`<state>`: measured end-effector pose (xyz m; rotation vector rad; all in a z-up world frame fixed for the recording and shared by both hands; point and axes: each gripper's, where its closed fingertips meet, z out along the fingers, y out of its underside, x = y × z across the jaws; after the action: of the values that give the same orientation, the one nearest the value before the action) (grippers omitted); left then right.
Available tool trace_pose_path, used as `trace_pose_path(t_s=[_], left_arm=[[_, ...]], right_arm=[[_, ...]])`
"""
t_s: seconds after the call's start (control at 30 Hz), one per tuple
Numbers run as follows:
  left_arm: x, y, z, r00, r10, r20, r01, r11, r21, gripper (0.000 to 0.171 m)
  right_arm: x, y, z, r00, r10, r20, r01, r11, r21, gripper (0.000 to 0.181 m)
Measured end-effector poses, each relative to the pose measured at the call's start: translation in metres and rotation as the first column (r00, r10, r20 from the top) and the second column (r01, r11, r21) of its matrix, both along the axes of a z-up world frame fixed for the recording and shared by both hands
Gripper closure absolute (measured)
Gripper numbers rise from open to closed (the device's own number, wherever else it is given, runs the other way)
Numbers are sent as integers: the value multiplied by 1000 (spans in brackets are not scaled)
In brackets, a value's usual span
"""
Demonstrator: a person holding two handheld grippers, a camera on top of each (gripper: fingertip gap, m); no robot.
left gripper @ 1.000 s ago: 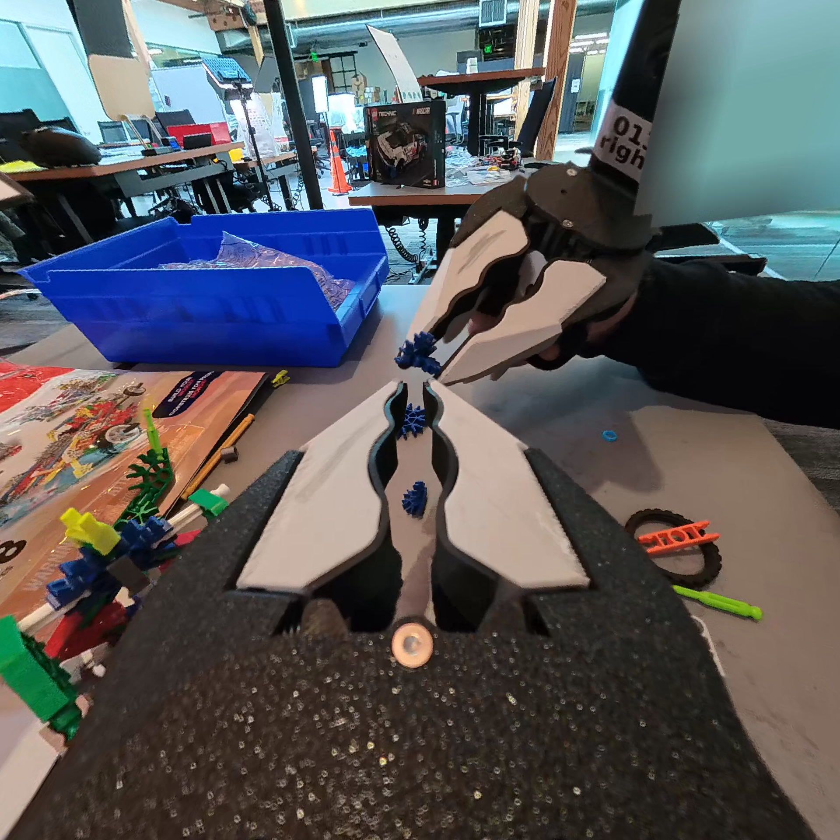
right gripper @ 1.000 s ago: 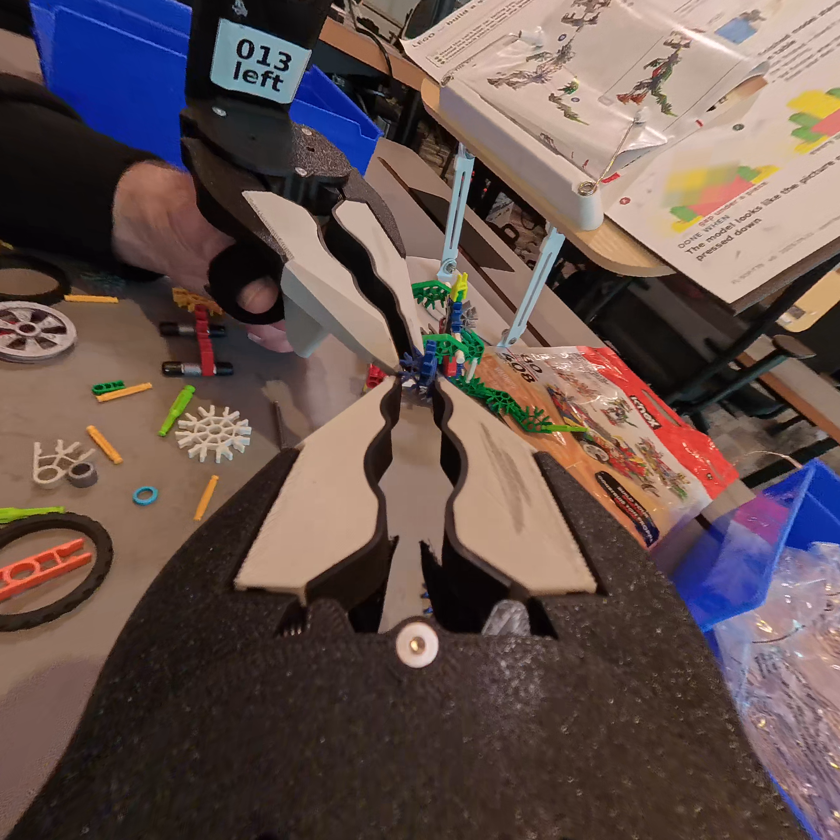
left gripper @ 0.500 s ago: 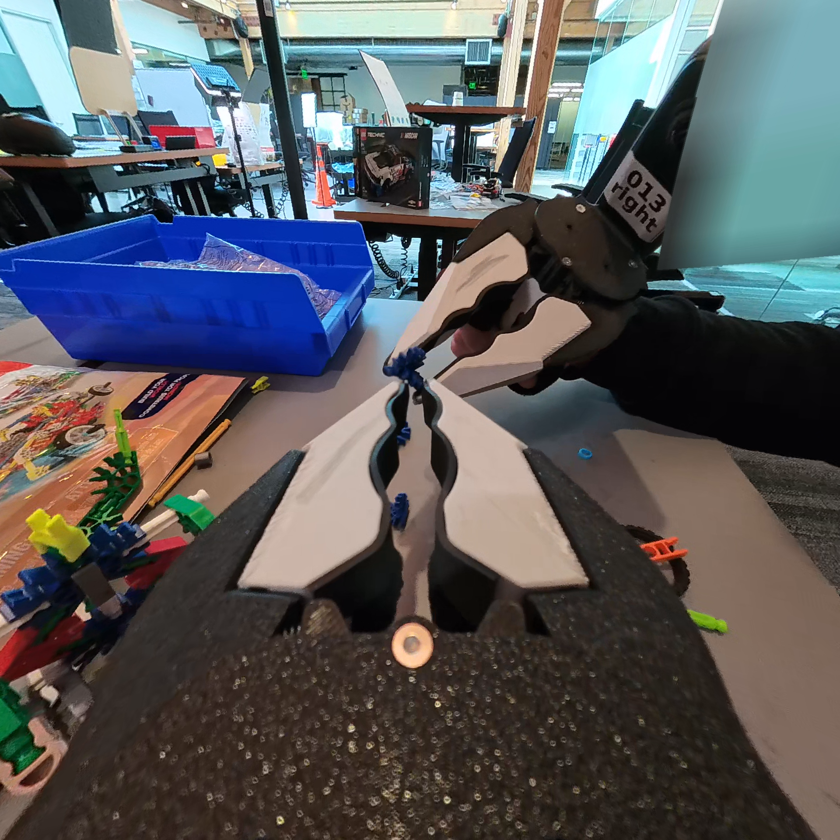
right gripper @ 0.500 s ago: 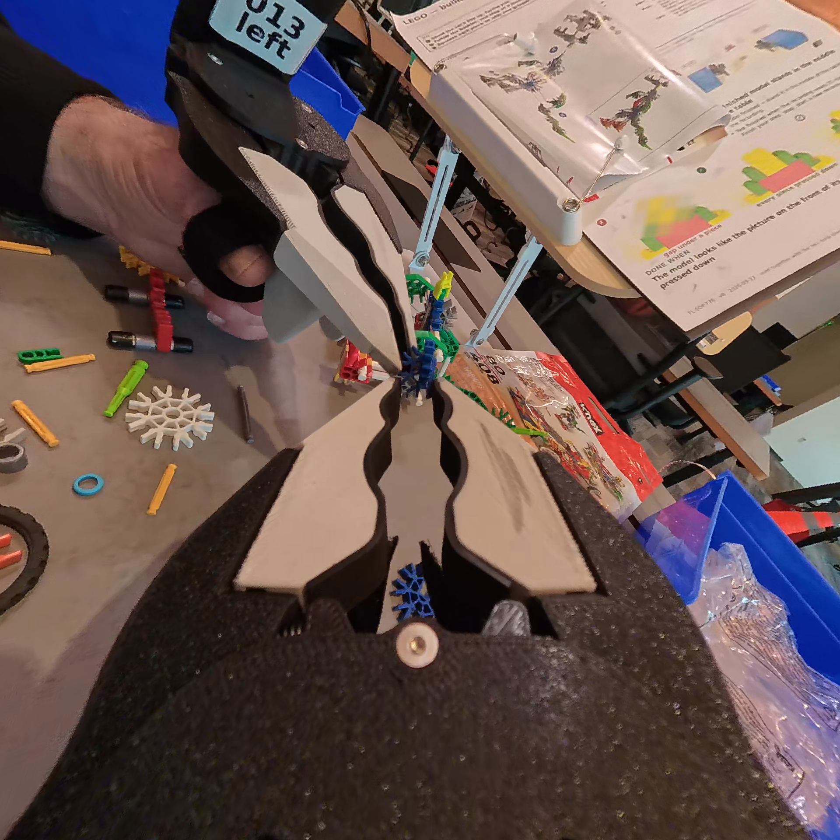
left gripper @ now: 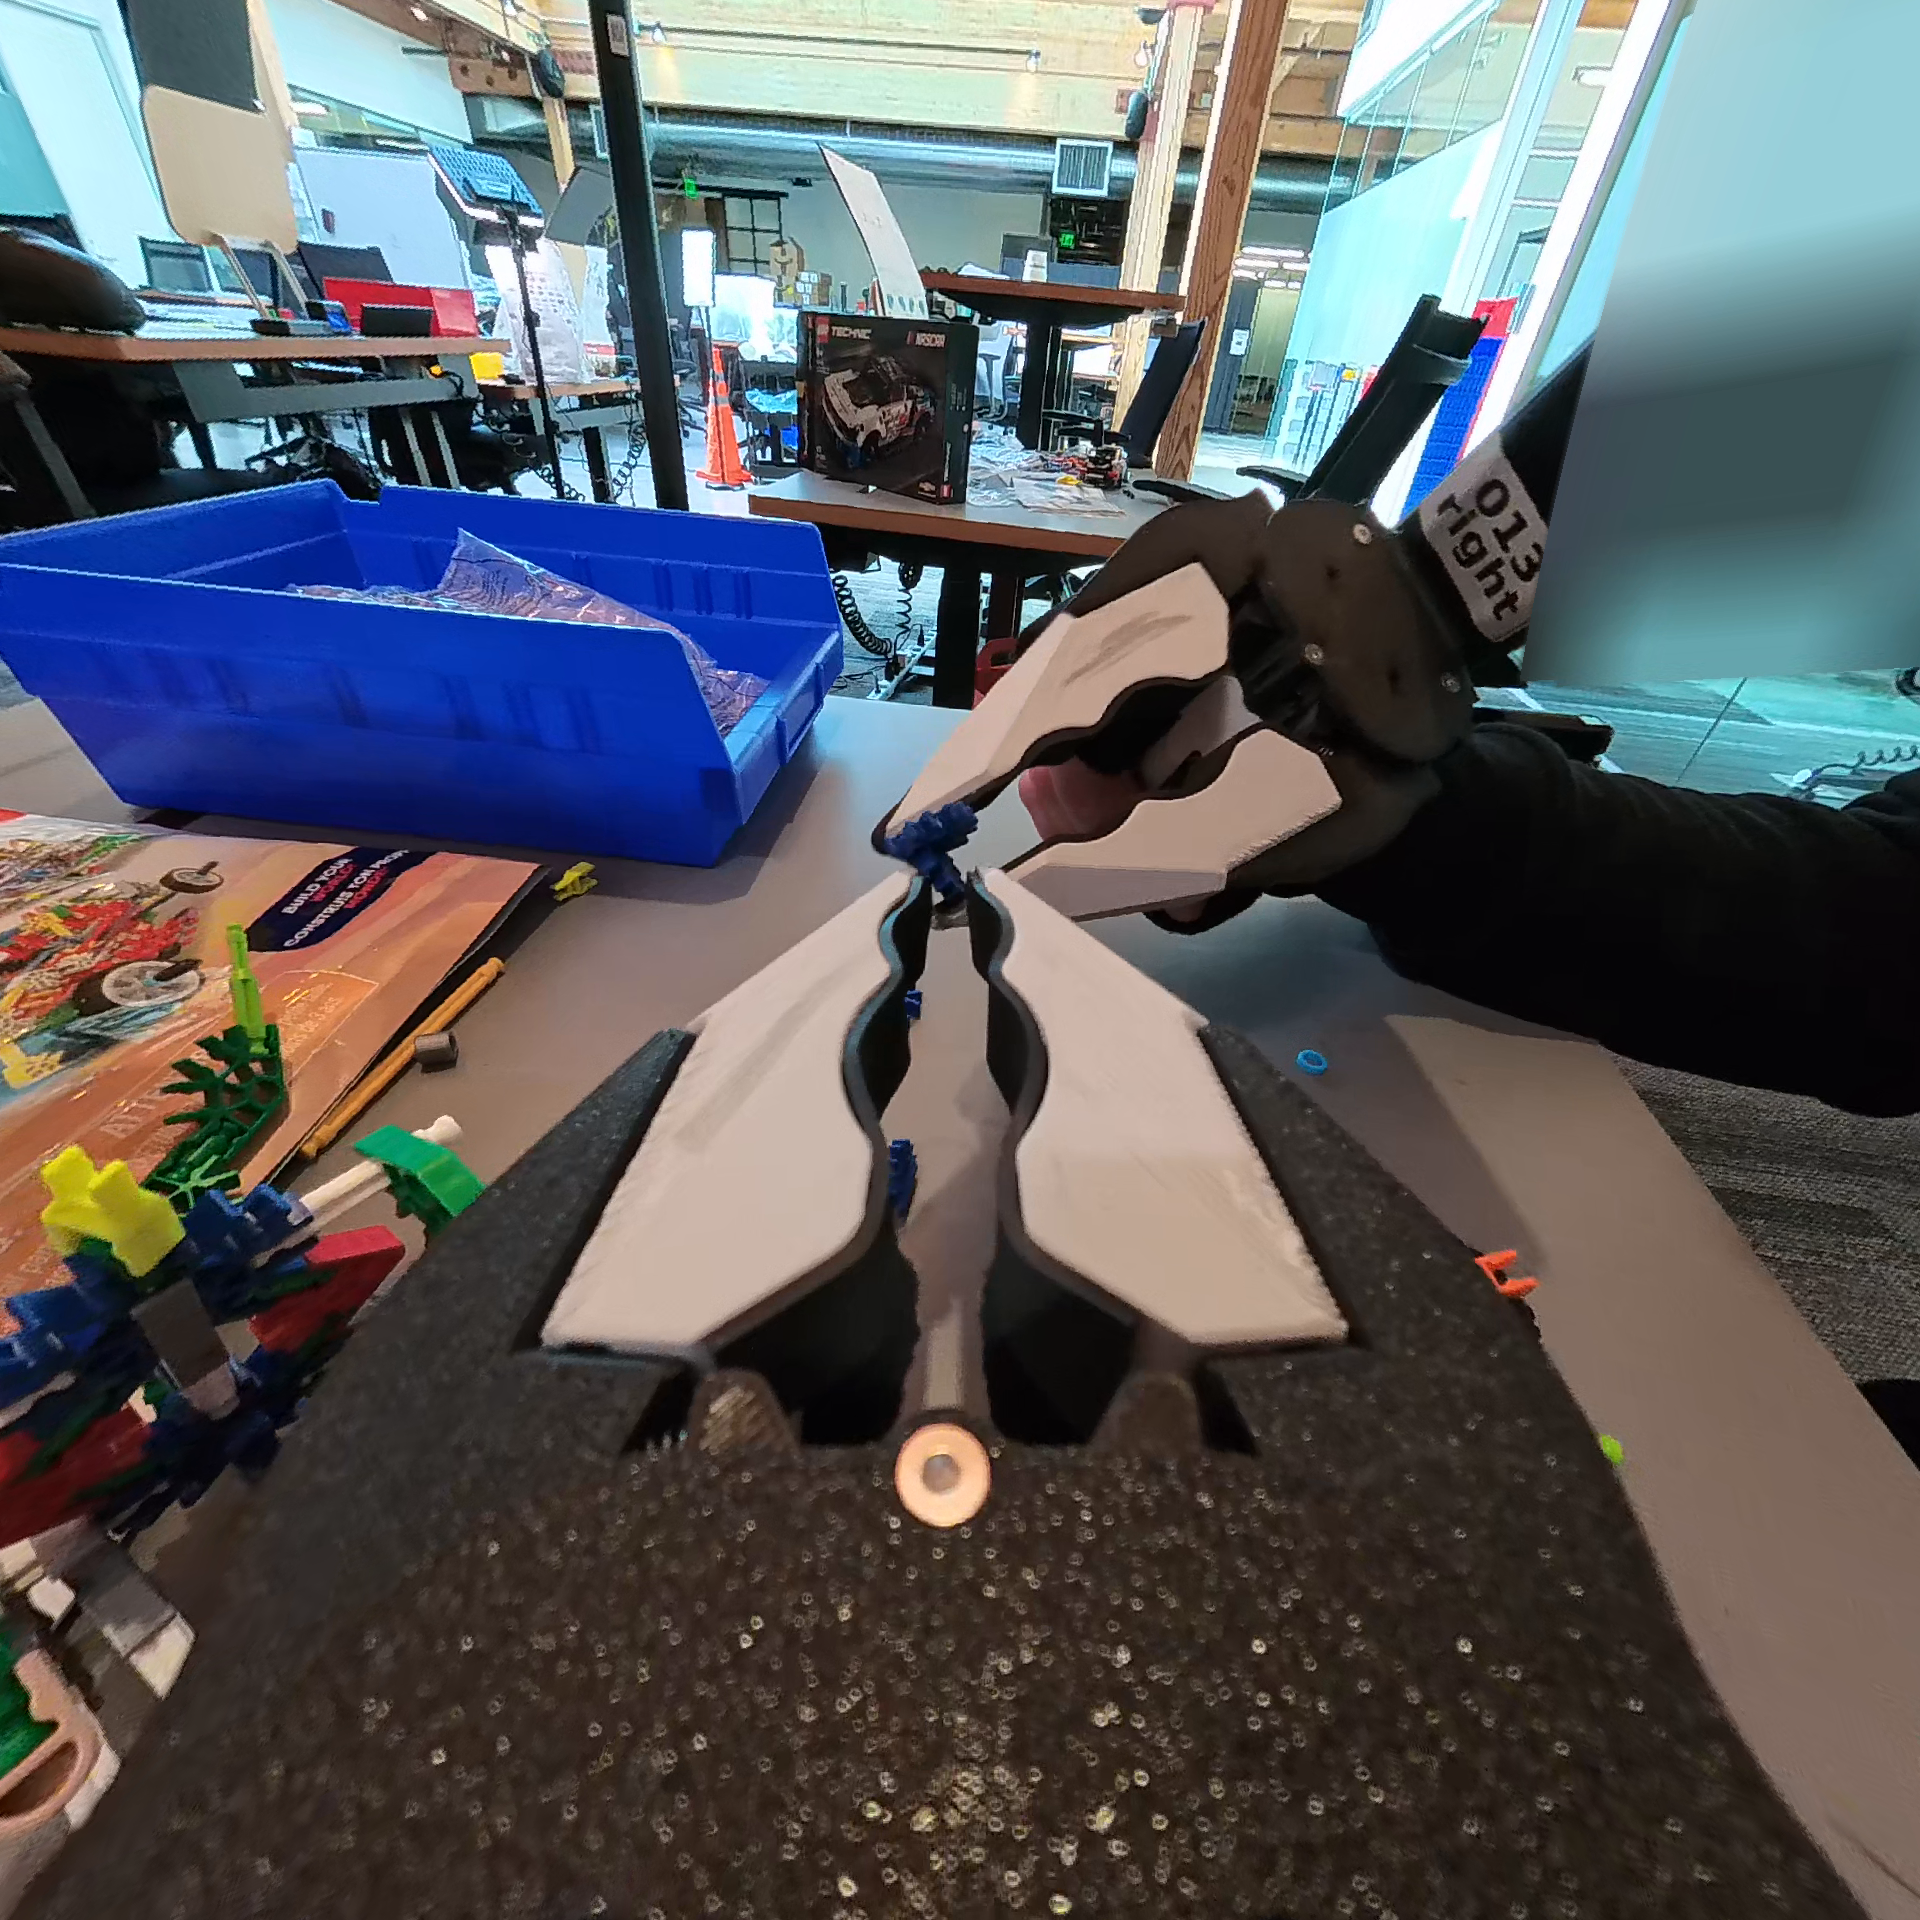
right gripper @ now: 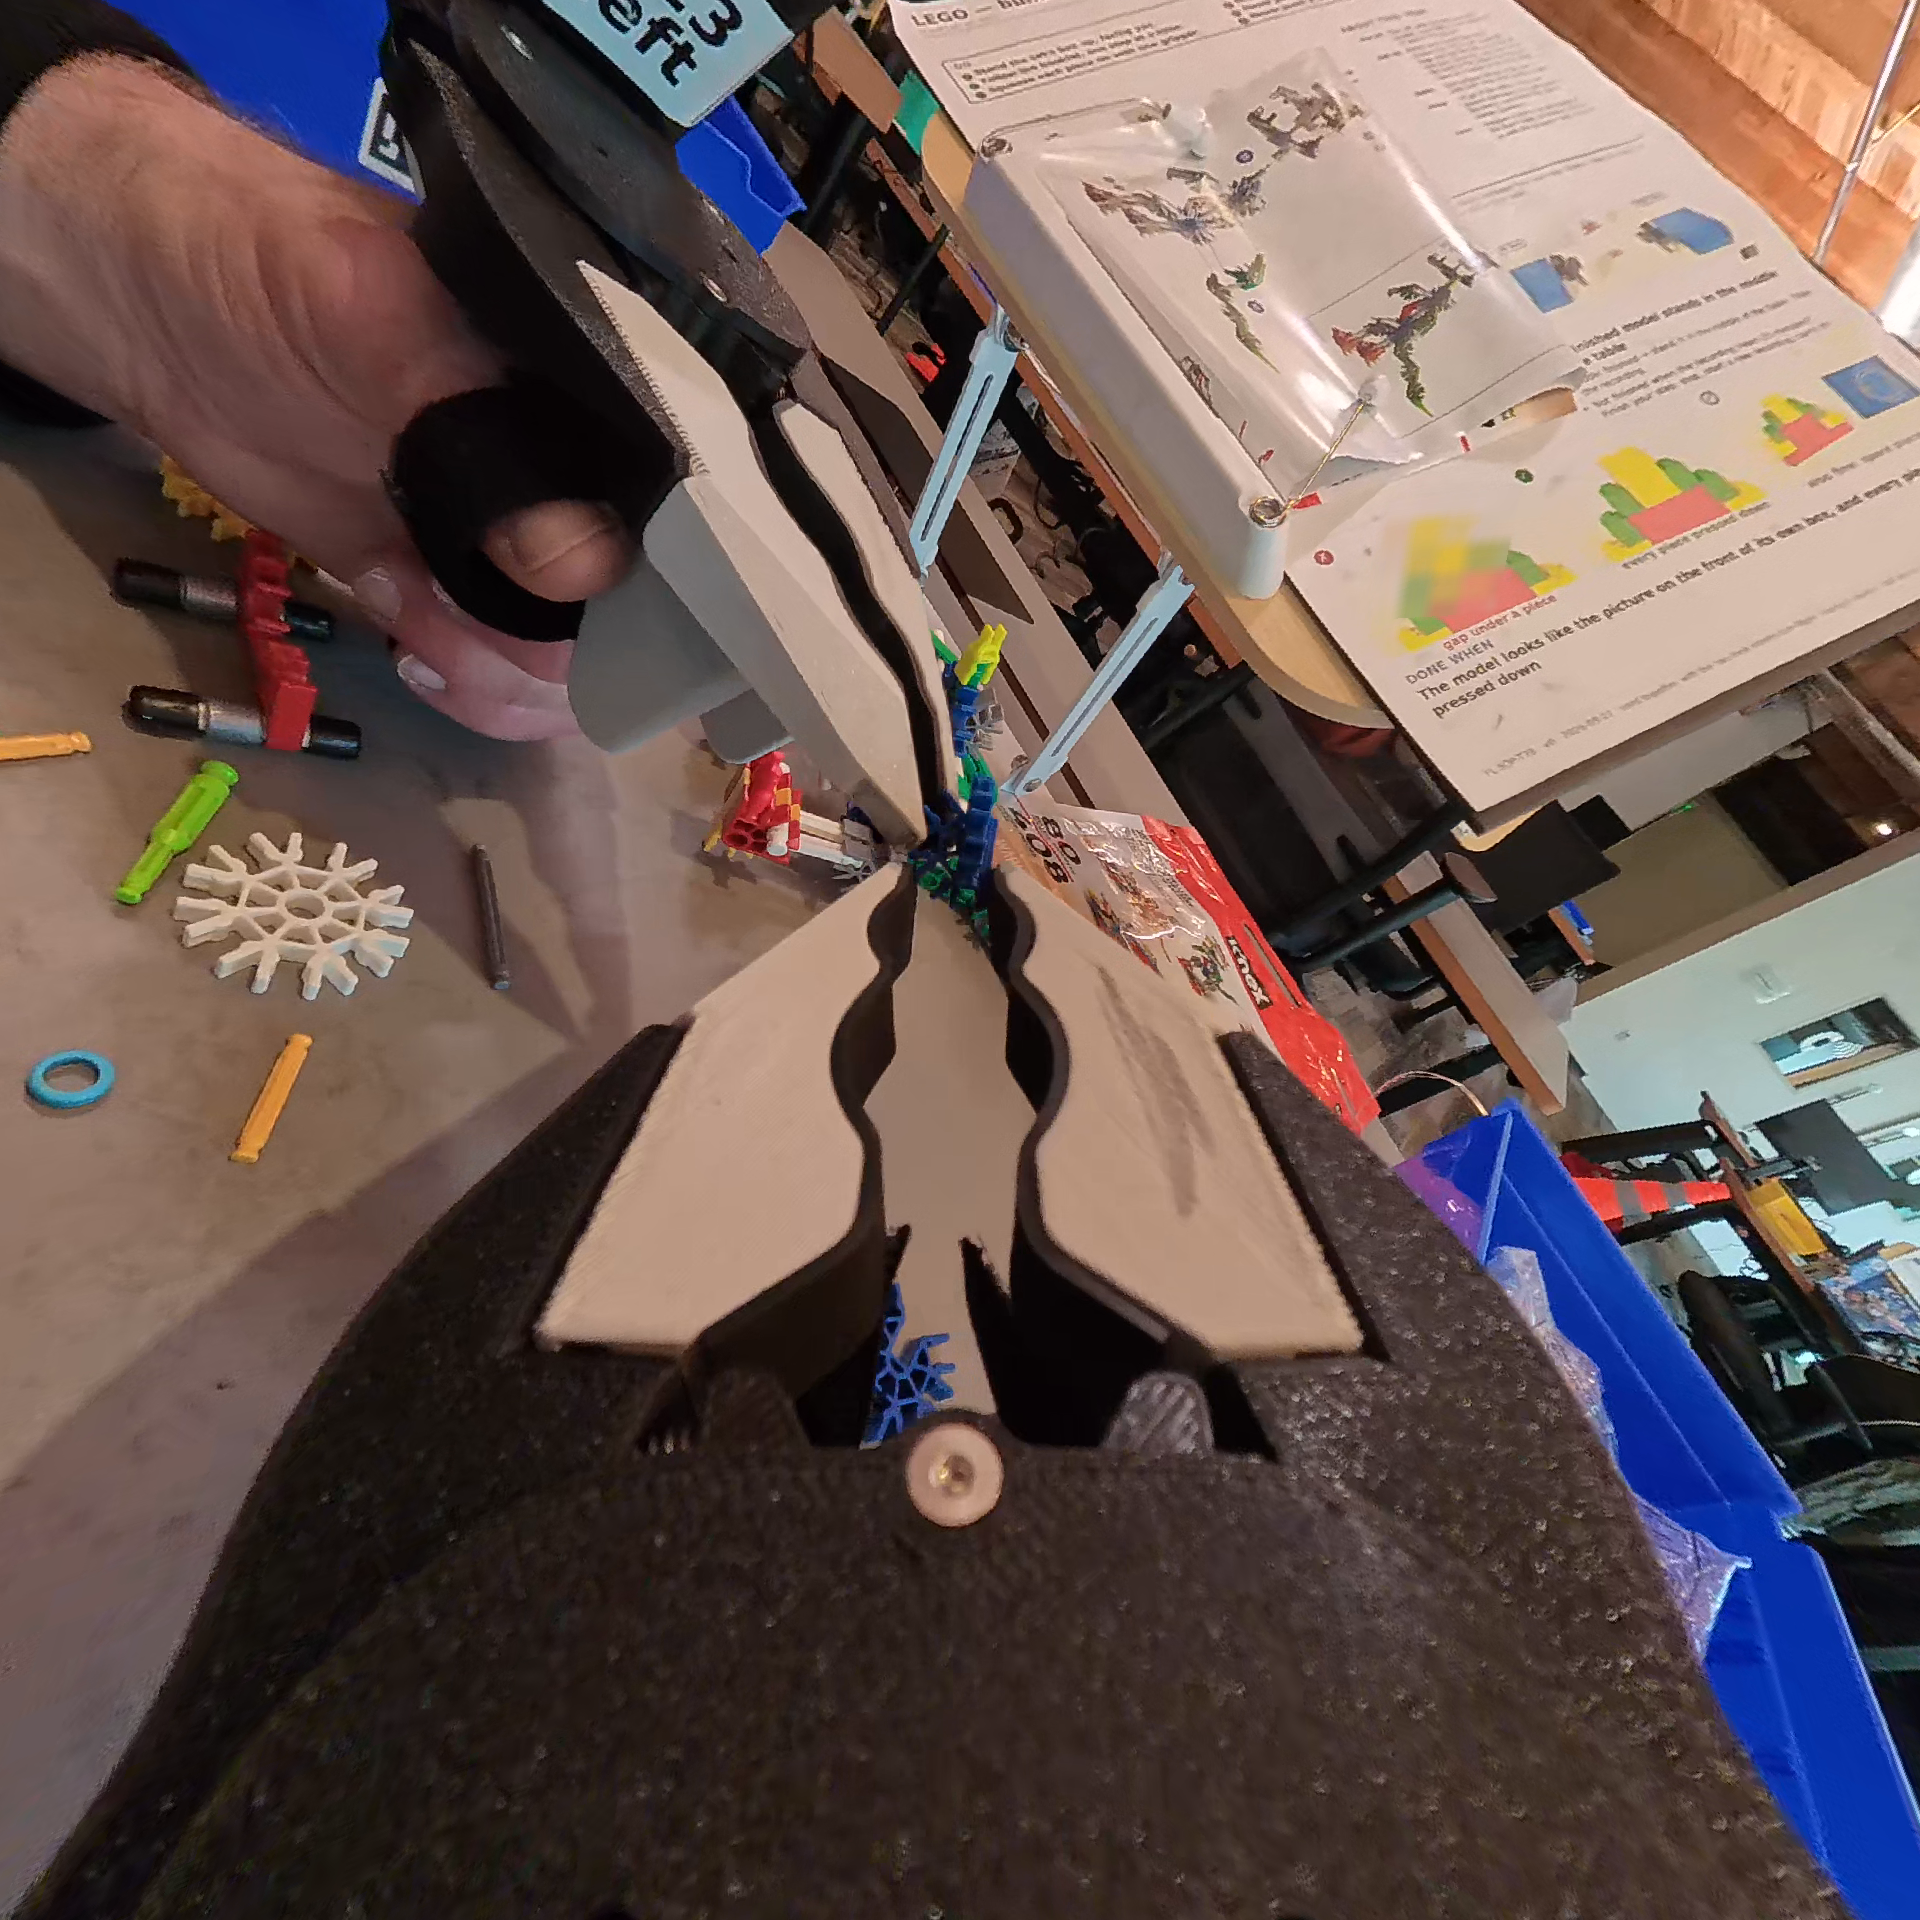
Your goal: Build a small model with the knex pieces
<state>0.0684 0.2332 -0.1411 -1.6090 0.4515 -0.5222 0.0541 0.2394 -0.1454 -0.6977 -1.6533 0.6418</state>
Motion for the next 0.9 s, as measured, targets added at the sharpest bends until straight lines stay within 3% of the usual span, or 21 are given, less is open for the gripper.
trace_pose_path(t_s=[0.37,0.5,0.77,0.9], left_arm=[[-2,0,4,1000,7,0,-7,1000,22,171],[-1,0,3,998,25,-56,-23,999,40,171],[-6,1,8,995,66,-72,-61,995,74,171],[-13,1,16,988,122,-93,-110,986,127,171]], right_arm=[[0,0,1,1000,-5,-3,5,1000,-2,167],[-1,2,-1,1000,-9,11,9,1000,-24,163],[-2,10,-13,996,-30,89,40,993,-111,158],[-1,15,-8,995,-22,98,45,970,-237,158]])
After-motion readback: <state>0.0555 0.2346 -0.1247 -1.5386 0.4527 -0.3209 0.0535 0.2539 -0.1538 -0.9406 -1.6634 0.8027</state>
